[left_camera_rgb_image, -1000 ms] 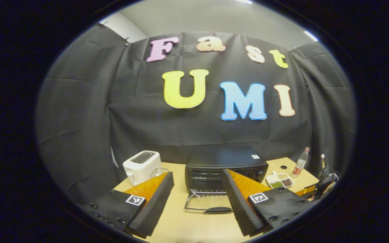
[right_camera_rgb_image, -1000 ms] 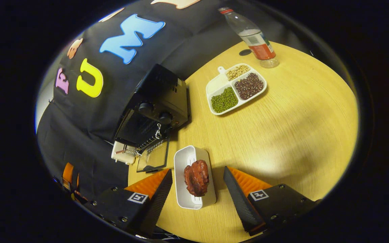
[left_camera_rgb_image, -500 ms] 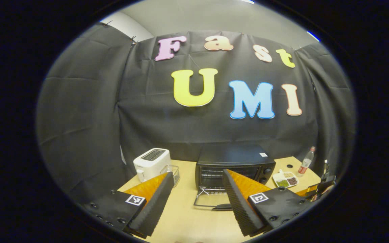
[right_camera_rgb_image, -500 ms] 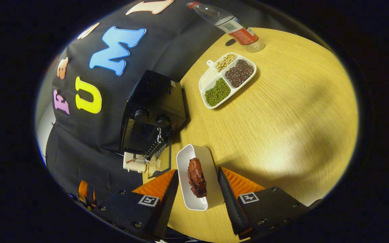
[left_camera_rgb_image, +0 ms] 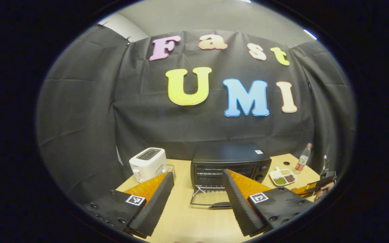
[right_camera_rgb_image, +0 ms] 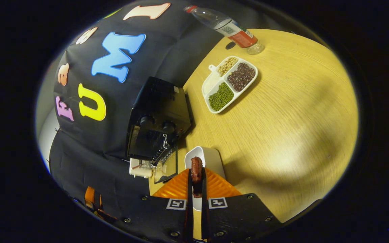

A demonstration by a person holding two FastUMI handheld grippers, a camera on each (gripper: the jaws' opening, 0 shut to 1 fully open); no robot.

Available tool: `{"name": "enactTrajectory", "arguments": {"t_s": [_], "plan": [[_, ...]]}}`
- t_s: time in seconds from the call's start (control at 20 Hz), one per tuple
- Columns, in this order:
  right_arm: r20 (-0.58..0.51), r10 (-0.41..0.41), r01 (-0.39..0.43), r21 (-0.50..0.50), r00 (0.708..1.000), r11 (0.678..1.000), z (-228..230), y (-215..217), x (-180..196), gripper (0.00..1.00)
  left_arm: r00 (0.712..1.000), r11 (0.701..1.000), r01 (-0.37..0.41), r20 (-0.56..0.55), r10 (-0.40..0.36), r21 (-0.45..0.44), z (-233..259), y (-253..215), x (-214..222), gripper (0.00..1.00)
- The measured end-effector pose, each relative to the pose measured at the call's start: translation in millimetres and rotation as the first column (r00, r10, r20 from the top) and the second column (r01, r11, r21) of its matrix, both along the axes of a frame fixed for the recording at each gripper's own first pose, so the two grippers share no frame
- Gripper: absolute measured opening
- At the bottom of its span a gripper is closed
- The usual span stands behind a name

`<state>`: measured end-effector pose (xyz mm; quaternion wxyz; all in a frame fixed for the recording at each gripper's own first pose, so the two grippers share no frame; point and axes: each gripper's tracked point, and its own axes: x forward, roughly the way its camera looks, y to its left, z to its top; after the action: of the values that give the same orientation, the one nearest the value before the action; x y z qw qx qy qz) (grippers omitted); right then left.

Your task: Open the electric oven with the left hand, put the food in, and close the electric oven.

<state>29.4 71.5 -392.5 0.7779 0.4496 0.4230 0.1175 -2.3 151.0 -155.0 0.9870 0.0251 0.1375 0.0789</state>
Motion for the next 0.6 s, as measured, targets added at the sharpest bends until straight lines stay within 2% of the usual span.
{"name": "enactTrajectory", "arguments": {"t_s": [0.15, 0.3, 0.35, 0.5, 0.55, 0.6], "plan": [[0.024, -0.017, 0.016, 0.017, 1.0, 1.0, 21.8, 4.9, -2.0, 0.1, 1.0, 1.0, 0.011, 0.009, -0.011, 0.007, 0.7, 0.6, 1.0, 0.92], [0.061, -0.039, 0.034, 0.088, 0.997, 0.996, 49.3, 14.3, 1.3, 0.09, 1.0, 1.0, 0.023, 0.004, -0.023, -0.003, -4.2, -0.7, 2.6, 0.96], [0.075, -0.039, 0.031, 0.108, 0.996, 0.994, 58.0, 20.5, 2.9, 0.09, 1.0, 1.0, 0.029, 0.009, -0.029, -0.005, -1.6, -0.4, 2.6, 0.91], [0.12, -0.028, 0.004, 0.197, 0.992, 0.98, 92.2, 43.8, 9.8, 0.1, 0.999, 0.999, 0.043, 0.012, -0.043, -0.01, -2.3, 4.1, 4.4, 0.91], [0.135, -0.029, -0.002, 0.229, 0.99, 0.973, 102.8, 53.9, 13.5, 0.1, 0.999, 0.999, 0.045, 0.012, -0.045, -0.016, -3.2, 5.7, 6.7, 0.96], [0.15, -0.033, -0.007, 0.258, 0.988, 0.966, 113.2, 64.1, 19.1, 0.09, 0.999, 0.999, 0.043, 0.01, -0.043, -0.017, -3.6, 9.7, 7.5, 0.91]]}}
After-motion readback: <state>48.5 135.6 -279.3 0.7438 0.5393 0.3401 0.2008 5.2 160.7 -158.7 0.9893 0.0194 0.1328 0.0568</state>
